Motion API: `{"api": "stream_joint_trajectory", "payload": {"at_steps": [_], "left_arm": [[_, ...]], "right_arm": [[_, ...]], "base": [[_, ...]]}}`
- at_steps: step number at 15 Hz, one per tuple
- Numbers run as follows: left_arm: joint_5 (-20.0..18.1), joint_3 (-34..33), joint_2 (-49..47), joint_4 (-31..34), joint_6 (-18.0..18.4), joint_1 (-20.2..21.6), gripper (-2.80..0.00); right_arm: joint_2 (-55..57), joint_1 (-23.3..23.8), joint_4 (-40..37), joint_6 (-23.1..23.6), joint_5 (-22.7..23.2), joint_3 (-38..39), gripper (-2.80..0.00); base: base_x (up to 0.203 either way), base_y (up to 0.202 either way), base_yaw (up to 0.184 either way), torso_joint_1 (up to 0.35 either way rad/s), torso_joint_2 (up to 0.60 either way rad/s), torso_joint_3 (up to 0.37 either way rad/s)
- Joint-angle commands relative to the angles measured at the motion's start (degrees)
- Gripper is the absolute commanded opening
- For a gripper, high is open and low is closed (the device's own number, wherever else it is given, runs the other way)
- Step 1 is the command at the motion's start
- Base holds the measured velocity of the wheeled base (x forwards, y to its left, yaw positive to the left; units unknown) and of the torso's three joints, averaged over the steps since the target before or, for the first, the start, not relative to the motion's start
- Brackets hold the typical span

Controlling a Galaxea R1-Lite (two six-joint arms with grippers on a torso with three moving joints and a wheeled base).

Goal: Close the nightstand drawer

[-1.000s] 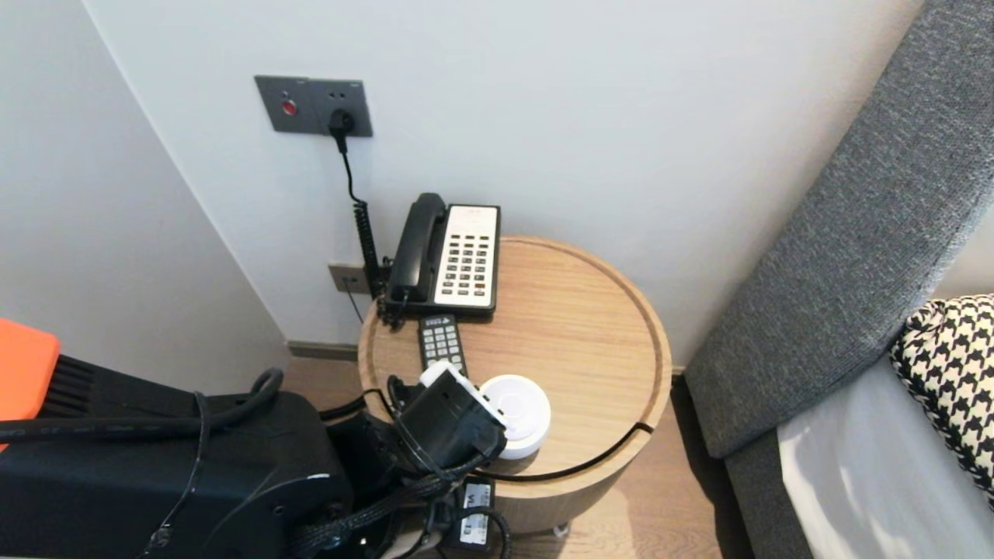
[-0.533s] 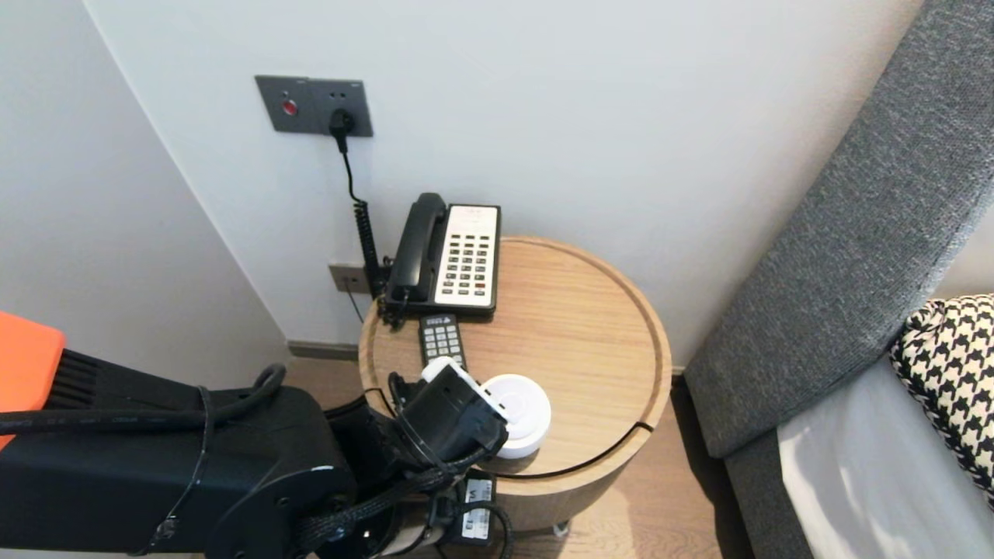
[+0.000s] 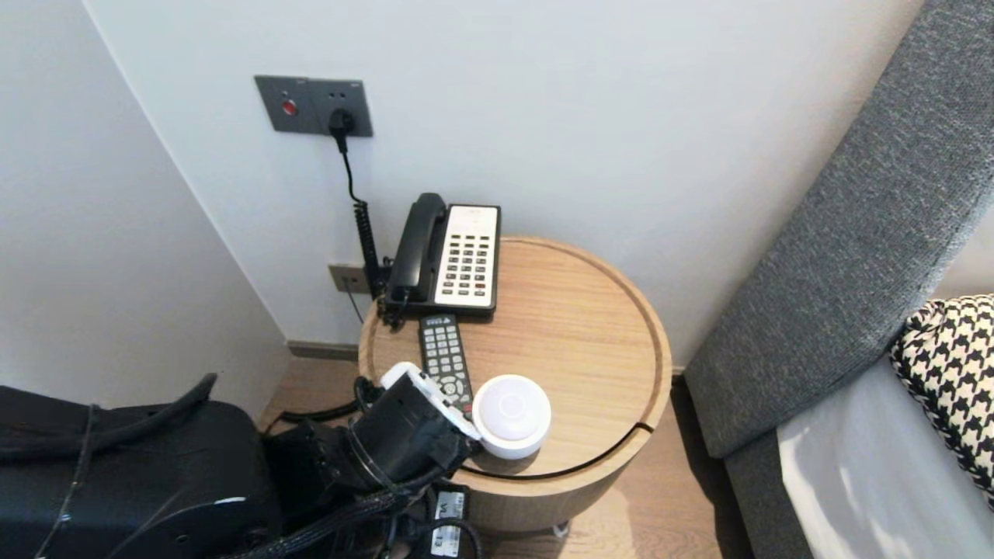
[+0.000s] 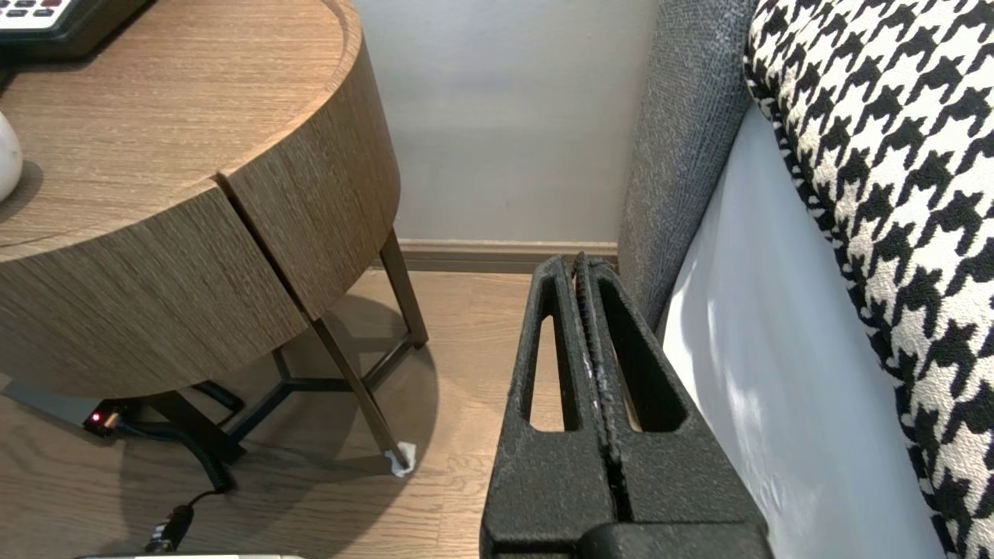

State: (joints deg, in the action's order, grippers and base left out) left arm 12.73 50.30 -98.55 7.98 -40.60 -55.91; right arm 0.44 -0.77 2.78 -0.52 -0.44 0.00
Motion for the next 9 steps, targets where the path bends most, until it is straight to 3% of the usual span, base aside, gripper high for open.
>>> {"api": "stream_joint_trajectory", "payload": {"at_steps": [1,7,9], "left_arm": [[0.0,-3.5,4.8,0.4,-0.1,-0.3,-2.8],[0.1,-13.0,15.0,0.7,1.2,-0.2,-2.8],[0.3,-14.1,20.4,3.4,1.2,1.1,-2.8]], "right_arm": [[0.1,0.0,0.0,0.0,0.0,1.4,-2.8],[0.1,0.0,0.0,0.0,0.0,1.4,-2.8],[0.1,0.0,0.0,0.0,0.0,1.4,-2.8]], "base": [[0.0,0.0,0.0,0.0,0.0,0.0],[0.0,0.0,0.0,0.0,0.0,0.0],[0.0,0.0,0.0,0.0,0.0,0.0]]}}
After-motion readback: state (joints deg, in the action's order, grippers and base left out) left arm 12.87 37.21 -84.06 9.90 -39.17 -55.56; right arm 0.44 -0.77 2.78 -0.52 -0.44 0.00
